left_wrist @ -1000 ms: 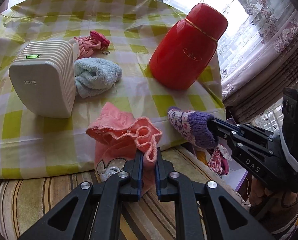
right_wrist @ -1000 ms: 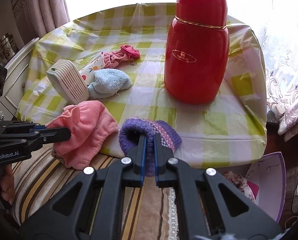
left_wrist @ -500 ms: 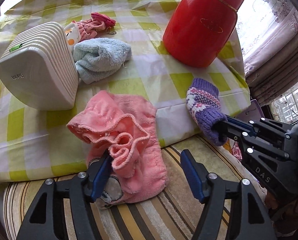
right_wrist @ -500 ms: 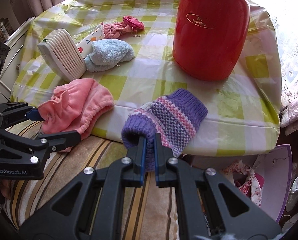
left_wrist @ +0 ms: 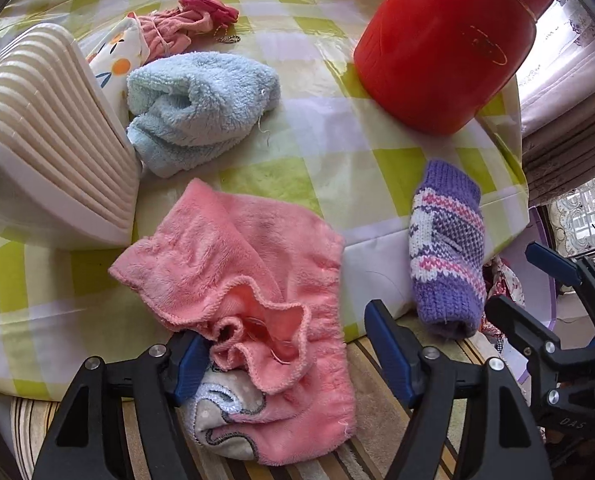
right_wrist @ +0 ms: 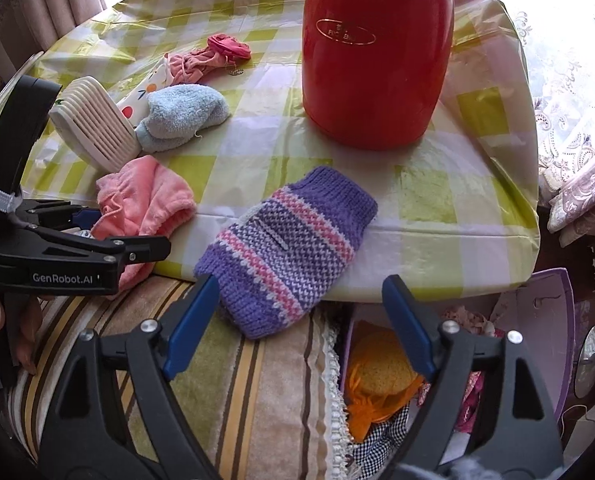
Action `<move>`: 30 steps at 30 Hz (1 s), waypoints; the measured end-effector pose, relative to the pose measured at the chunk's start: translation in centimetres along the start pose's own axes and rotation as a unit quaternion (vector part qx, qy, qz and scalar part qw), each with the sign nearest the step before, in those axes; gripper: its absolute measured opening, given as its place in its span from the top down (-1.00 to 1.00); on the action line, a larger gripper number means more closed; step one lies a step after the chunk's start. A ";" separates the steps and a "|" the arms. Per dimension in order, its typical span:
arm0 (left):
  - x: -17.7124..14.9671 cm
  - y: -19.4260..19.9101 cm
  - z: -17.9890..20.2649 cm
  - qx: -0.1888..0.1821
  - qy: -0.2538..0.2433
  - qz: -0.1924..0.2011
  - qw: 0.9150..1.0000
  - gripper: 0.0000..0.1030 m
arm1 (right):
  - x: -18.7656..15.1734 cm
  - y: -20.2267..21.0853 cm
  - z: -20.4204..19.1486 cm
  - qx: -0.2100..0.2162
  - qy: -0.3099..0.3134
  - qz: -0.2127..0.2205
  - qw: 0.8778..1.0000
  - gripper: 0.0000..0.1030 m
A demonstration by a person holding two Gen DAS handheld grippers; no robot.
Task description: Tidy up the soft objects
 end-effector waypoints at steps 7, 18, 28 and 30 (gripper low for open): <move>-0.4 0.0 0.9 0.046 -0.051 0.018 0.997 -0.19 | 1.3 -3.2 0.5 0.006 -0.015 -0.035 0.999 -0.67; -1.4 2.6 1.3 0.025 -0.051 0.051 0.997 0.67 | 1.5 -4.5 -2.1 0.012 0.020 -0.026 0.999 -0.12; -3.0 6.1 5.2 -0.023 -0.063 0.090 0.994 0.69 | 0.4 -1.2 0.5 0.015 -0.037 0.038 0.999 0.60; -3.5 6.6 6.7 -0.031 -0.069 0.097 0.992 0.69 | 0.0 0.1 1.3 0.014 -0.047 0.050 0.998 0.60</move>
Point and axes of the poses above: each gripper's, at about its wrist camera, not at the fingertips, and y roughly against the way its jaws point, z to its right, x to its top, the point moved 6 cm from there along -y, roughly the way its jaws point, and after that the axes turned 11 degrees about y, right-handed, at the moved point
